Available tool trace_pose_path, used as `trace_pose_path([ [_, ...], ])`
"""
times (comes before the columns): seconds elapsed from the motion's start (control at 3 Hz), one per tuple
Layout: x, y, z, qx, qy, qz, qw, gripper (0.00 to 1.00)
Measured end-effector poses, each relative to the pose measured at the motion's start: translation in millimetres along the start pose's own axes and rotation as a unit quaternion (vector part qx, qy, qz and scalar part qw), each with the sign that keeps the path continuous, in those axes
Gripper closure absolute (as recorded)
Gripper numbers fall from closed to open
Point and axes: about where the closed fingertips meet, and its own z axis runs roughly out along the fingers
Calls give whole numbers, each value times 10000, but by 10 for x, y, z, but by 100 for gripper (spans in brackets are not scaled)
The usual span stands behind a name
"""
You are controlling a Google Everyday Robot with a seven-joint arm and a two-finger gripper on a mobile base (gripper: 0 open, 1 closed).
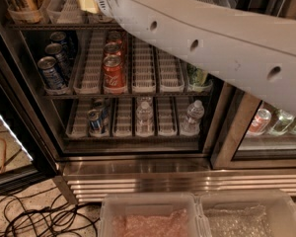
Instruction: Pick 7up can from top shelf of fridge
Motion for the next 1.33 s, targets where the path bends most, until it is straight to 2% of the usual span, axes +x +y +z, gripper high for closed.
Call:
trace_pose_path([
  [0.33,-78,-33,89,124,-105,-4,9999,22],
  [0.67,-90,-27,136,141,-107,-7,9998,21],
  [1.33,-37,-206,415,360,-22,-65,9993,21],
])
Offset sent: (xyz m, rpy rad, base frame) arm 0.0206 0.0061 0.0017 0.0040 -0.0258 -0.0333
